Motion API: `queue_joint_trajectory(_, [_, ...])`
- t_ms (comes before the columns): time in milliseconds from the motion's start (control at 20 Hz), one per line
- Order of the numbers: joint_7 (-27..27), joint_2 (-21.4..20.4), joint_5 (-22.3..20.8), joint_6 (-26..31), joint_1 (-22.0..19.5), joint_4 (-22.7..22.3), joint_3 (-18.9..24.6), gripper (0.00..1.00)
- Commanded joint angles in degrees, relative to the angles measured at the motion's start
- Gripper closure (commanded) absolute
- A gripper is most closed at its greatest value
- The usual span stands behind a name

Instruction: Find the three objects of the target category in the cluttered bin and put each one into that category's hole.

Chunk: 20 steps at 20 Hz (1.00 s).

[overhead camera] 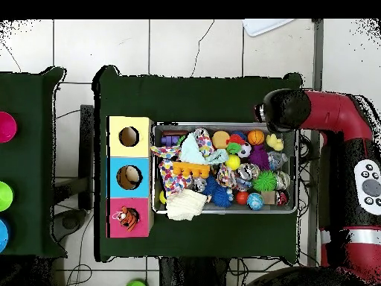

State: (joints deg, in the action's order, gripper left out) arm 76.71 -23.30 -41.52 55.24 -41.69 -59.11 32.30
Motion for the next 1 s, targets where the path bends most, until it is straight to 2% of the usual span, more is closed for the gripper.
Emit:
queue_joint_trajectory(50, [-17.4,2.7,-3.9,3.2,-0.4,-2.7,-1.9,0.0])
queue_joint_trajectory(350, [-16.3,3.0,-4.7,0.3,-0.9,-4.6,-2.5,0.0])
queue_joint_trajectory(800, [-19.1,2.6,-7.0,-2.0,-2.7,-6.3,-2.6,0.0])
queue_joint_trajectory(1000, [-19.6,1.3,-7.3,-1.3,-3.6,-7.3,-2.4,0.0])
